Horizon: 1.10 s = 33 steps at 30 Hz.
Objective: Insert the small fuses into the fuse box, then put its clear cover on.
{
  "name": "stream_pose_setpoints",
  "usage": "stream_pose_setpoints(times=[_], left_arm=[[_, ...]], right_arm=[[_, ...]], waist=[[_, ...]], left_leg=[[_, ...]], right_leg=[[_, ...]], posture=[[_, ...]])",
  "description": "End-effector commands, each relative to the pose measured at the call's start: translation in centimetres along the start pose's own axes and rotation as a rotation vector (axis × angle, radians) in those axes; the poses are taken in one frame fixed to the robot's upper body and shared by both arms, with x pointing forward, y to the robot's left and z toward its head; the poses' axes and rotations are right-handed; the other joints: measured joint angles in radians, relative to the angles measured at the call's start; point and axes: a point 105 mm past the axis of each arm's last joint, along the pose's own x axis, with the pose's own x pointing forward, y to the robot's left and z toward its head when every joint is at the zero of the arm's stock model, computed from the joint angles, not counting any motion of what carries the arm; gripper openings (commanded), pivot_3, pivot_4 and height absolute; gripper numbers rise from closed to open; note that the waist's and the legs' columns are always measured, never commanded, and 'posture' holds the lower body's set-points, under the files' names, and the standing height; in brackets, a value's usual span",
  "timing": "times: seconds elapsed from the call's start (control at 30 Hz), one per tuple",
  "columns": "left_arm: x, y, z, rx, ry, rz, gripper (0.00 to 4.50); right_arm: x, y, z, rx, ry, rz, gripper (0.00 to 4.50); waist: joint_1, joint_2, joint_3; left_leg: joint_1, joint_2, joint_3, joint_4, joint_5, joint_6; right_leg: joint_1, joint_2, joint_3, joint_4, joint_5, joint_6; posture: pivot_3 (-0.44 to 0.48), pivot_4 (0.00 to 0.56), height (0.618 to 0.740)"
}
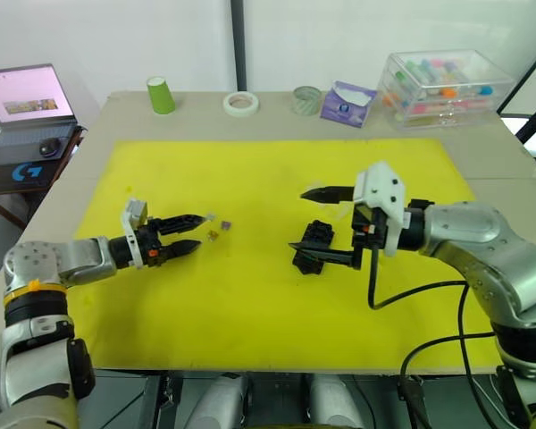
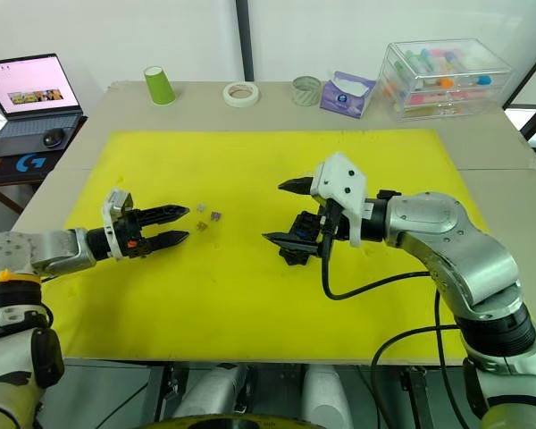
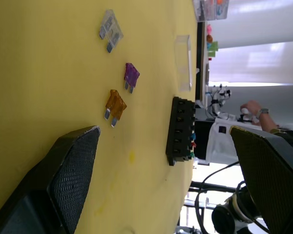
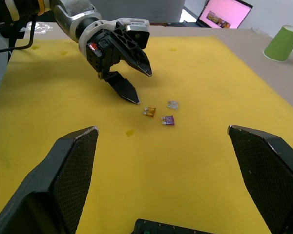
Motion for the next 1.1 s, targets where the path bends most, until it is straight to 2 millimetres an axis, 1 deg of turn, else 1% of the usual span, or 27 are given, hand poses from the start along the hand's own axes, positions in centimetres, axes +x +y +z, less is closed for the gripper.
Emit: stream_pose_setpoints(times=[0.03,0.17,0.63,0.97,1.07,1.1], left_arm=[[0.4,-0.4,0.3,0.031,-0.008,-0.010,4.50],[1.0,-0.2,0.6,0.030,-0.017,-0.006,4.50],[2.7,0.0,0.3,0.033,0.026,0.003,4.50],[3.2,0.0,0.0,0.035,0.049,-0.003,4.50],[3.2,0.3,0.0,0.038,0.053,0.012,3.85],[3.2,0.4,0.0,0.039,0.055,0.020,3.50]], right_arm=[[-0.5,-0.1,1.2,-0.047,-0.024,-0.017,4.49],[-0.6,-0.1,1.2,-0.048,-0.024,-0.017,4.49],[-0.5,-0.2,1.4,-0.047,-0.022,-0.024,4.49],[-0.6,-0.2,1.5,-0.040,-0.018,-0.024,4.49],[-0.6,-0.2,1.5,-0.039,-0.018,-0.024,4.50],[-0.6,-0.2,1.5,-0.039,-0.018,-0.024,4.50]], waist=[[0.001,0.000,0.000],[0.004,0.000,0.000],[0.007,0.000,0.000],[0.010,0.000,0.000],[0.013,0.000,0.000],[0.013,0.000,0.000]], left_leg=[[0.000,0.000,0.000,0.000,0.000,0.000],[0.000,0.000,0.000,0.000,0.000,0.000],[0.000,0.000,0.000,0.001,0.000,0.000],[0.000,0.000,0.000,0.001,0.000,0.000],[0.000,0.000,0.000,0.001,0.000,0.000],[0.000,0.000,0.000,0.001,0.000,0.000]], right_leg=[[0.000,0.000,0.000,0.000,0.000,0.000],[0.001,0.000,0.000,0.000,0.000,0.000],[0.001,0.000,-0.001,0.000,0.000,0.000],[0.001,0.000,-0.001,0.000,0.000,0.000],[0.001,0.000,-0.001,0.000,0.000,0.000],[0.001,0.000,-0.001,0.000,0.000,0.000]], posture=[[0.000,0.150,0.740],[0.000,0.150,0.740],[0.000,0.150,0.740],[0.000,0.150,0.740],[0.000,0.150,0.740],[0.000,0.150,0.740]])
